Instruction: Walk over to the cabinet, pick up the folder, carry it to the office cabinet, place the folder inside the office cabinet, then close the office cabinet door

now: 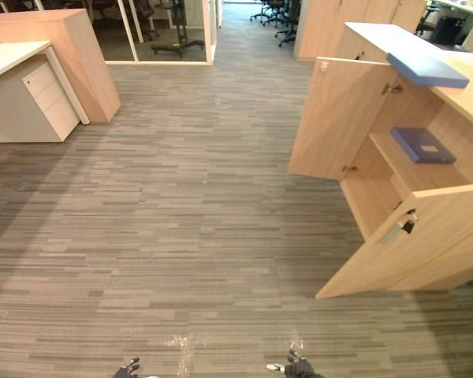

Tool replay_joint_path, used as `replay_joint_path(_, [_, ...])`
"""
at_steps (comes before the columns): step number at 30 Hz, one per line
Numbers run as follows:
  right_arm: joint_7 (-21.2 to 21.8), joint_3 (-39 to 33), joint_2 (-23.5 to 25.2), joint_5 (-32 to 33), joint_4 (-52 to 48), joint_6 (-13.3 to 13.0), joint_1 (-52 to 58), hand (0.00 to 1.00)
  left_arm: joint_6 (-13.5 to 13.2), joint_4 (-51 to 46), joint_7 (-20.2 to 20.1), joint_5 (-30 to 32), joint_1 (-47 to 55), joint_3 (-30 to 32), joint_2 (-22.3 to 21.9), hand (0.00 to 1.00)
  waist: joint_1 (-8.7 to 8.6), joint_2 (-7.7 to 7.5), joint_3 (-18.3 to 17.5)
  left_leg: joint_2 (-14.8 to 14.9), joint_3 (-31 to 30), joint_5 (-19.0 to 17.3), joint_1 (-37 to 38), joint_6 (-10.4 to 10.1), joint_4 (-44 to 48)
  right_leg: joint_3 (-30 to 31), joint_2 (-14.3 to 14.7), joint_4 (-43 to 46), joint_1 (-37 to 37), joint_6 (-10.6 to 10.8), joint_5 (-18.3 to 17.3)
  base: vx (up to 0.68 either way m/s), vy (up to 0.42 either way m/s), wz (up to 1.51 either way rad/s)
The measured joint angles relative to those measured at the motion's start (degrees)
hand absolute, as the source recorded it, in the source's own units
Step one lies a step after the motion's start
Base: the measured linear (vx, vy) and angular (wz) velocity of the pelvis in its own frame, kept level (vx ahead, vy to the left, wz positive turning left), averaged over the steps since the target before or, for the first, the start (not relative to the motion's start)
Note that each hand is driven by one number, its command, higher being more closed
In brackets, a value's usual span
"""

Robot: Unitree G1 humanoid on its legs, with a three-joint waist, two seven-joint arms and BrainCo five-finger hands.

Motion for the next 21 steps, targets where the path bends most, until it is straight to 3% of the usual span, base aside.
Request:
replay_joint_path(7, [-0.9, 0.6, 0.0, 0.0, 0.0, 0.0, -0.8, 0.00, -0.7, -0.6, 2.6, 3.6, -0.2, -2.1, 0.4, 0.00, -0.01, 0.13, 1.3, -0.2, -0.2, 0.1, -0.1, 0.1, 0.0, -0.3, -0.2, 0.0, -0.1, 0.0, 0.0, 0.00, 0.000, 0.00])
replay_joint_path(14, [-1.1, 1.2, -0.1, 0.0, 0.0, -0.1, -1.0, 0.00, -0.5, -0.5, 2.0, 3.6, -0.5, -3.0, 0.9, 0.00, -0.19, 0.14, 1.3, -0.4, -0.7, 0.2, -1.1, 0.2, 0.1, -1.0, -0.4, 0.0, -0.8, 0.0, -0.1, 0.00, -0.003, 0.08])
replay_joint_path(17, [-0.6, -0.1, -0.1, 0.1, 0.0, 0.0, -1.6, 0.00, -0.1, -0.5, 1.4, 2.6, -2.0, -3.5, 1.4, 0.00, -0.65, -0.07, 3.4, -1.4, -2.5, -4.3, -6.6, -0.3, 11.2, -3.6, -1.3, 1.5, -0.6, -0.1, -1.1, -0.02, 0.018, 0.39])
replay_joint_path(19, [-0.3, -0.9, -0.3, 0.1, -0.2, 0.0, -1.9, 0.00, -0.1, -1.5, 1.2, 0.8, -2.2, -2.5, 1.4, 0.00, -0.17, -0.16, 5.0, -1.3, 0.1, -7.4, -11.0, -2.7, 22.3, -3.5, -2.1, 3.5, -0.3, -0.9, -3.6, -0.07, 0.085, 0.11])
replay_joint_path(21, [-0.2, -1.1, -0.6, 0.1, -0.6, 0.1, -2.0, 0.00, -0.3, -2.4, 0.9, -0.3, -2.3, -0.8, 1.3, 0.00, -0.03, -0.13, 6.3, -0.8, 3.5, -9.2, -16.5, -3.1, 32.3, -3.5, -2.9, 4.3, 0.4, -1.1, -4.4, -0.03, 0.057, -0.03])
